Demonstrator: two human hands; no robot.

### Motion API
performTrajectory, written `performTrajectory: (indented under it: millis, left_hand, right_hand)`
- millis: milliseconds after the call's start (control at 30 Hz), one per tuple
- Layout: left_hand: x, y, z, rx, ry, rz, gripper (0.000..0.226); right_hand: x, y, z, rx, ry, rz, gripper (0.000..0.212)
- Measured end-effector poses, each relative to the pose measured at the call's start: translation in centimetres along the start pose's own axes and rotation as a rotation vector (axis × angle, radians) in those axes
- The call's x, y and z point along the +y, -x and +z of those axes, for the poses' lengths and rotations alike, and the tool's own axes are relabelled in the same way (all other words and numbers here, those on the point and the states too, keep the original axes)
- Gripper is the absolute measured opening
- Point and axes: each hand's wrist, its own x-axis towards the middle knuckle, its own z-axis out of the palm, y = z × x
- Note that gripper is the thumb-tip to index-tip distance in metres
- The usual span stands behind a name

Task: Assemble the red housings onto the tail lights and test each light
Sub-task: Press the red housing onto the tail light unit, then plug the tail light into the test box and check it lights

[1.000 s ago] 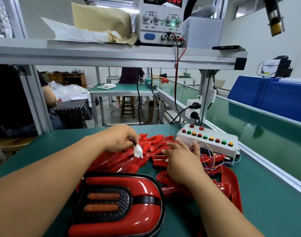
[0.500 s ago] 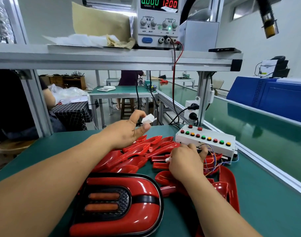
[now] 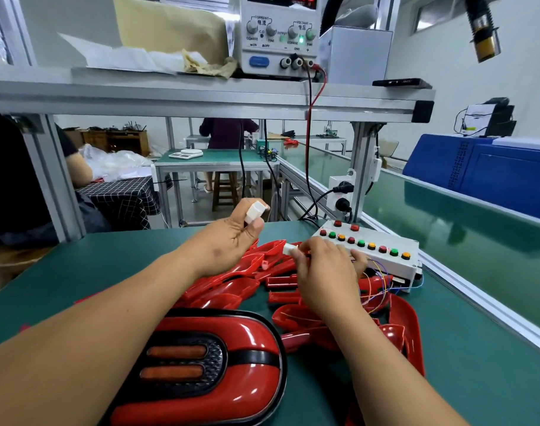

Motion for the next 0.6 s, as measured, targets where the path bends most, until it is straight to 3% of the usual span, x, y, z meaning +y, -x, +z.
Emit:
performTrajectory:
  millis: [133, 233, 367, 533, 600]
  left_hand:
    - [-0.5, -0.1, 0.2, 0.017, 0.018, 0.018, 0.025]
    - [-0.6, 0.3, 0.5, 0.002, 0.105, 0.025, 0.036]
    - [-0.5, 0.9, 0.8, -0.144, -0.007, -0.035, 0.054]
    - [-0.4, 1.1, 1.1, -0.178, -0.033, -0.012, 0.05]
    - [-0.8, 1.0, 1.1, -0.116, -0.056, 0.029, 0.034]
  right_hand:
    - [0.3, -0.1, -0.5, 0.03, -0.028, -0.027, 0.033]
    - [0.1, 0.0, -0.9, 0.083, -0.129, -0.041, 0.024]
    - [-0.3, 0.2, -1.2, 0.108, -0.257, -0.101, 0.016]
    - [-0.7, 0.4, -1.3, 0.113, -0.328, -0.16, 0.025]
    - [-0.6, 0.5, -1.4, 0.107, -0.334, -0.17, 0.026]
